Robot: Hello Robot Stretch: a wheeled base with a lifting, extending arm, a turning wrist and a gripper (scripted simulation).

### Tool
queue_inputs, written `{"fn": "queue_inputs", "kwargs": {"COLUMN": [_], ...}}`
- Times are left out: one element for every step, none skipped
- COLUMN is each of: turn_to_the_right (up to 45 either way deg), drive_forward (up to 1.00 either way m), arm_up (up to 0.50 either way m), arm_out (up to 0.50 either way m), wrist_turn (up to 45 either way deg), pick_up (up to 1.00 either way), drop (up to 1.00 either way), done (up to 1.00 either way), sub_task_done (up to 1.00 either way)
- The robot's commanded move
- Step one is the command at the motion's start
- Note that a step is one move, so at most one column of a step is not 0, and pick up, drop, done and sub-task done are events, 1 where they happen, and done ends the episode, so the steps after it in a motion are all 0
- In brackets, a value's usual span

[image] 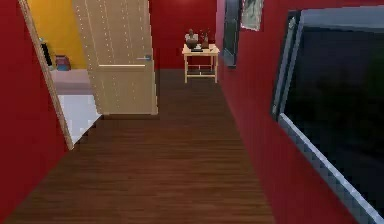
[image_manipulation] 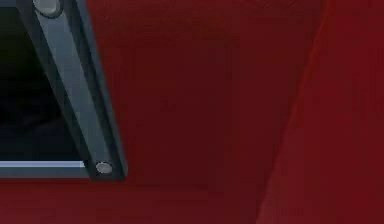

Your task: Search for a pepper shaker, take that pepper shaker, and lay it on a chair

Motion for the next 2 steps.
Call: {"fn": "queue_inputs", "kwargs": {"turn_to_the_right": [-21.0,0.0], "drive_forward": [0.00,1.00], "arm_up": [0.00,0.00], "arm_out": [0.00,0.00], "wrist_turn": [0.0,0.0], "pick_up": [0.00,0.00], "drop": [0.00,0.00], "done": [0.00,0.00], "sub_task_done": [0.00,0.00]}}
